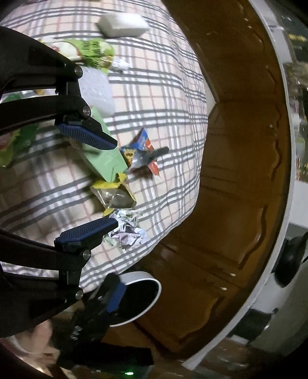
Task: Collect trash
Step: 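Grasp the gold wrapper with the left tool while the right tool grasps crumpled paper, then carry both items over the white bin and open both tools to drop them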
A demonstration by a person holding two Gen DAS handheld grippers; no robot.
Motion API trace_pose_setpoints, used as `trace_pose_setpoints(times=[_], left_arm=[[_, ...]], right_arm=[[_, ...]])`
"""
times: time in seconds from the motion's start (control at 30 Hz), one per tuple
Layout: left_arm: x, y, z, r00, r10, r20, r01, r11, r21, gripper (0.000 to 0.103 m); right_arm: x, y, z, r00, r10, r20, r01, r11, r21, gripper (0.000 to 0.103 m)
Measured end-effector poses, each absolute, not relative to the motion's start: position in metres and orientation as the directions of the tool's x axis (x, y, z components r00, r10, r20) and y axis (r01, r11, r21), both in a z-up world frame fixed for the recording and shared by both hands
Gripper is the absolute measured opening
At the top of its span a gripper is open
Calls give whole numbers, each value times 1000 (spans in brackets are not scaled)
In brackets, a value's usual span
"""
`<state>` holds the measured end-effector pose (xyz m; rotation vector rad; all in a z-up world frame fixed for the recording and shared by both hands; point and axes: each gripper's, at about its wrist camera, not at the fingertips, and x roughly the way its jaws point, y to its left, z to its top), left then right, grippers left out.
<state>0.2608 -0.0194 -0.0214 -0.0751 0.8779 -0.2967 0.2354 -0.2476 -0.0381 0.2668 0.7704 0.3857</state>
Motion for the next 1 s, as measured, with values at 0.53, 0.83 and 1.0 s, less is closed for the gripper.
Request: trace_pose_setpoints(times=[0.53,0.83,1.0], left_arm=[[289,-53,-44,561,-231,-795,318,947,-50,9],[266,-64,-29,596,-268,-757,359,932,-47,6],[252,-71,-27,580,-319,-750,375,922,-103,6]], right_arm=[[261,-237,-58,597,484,-640,-264,872,412,9],[224,-270,-36,652,475,-590,-249,870,426,8],[205,-289,-26,684,444,-579,-222,883,414,8]])
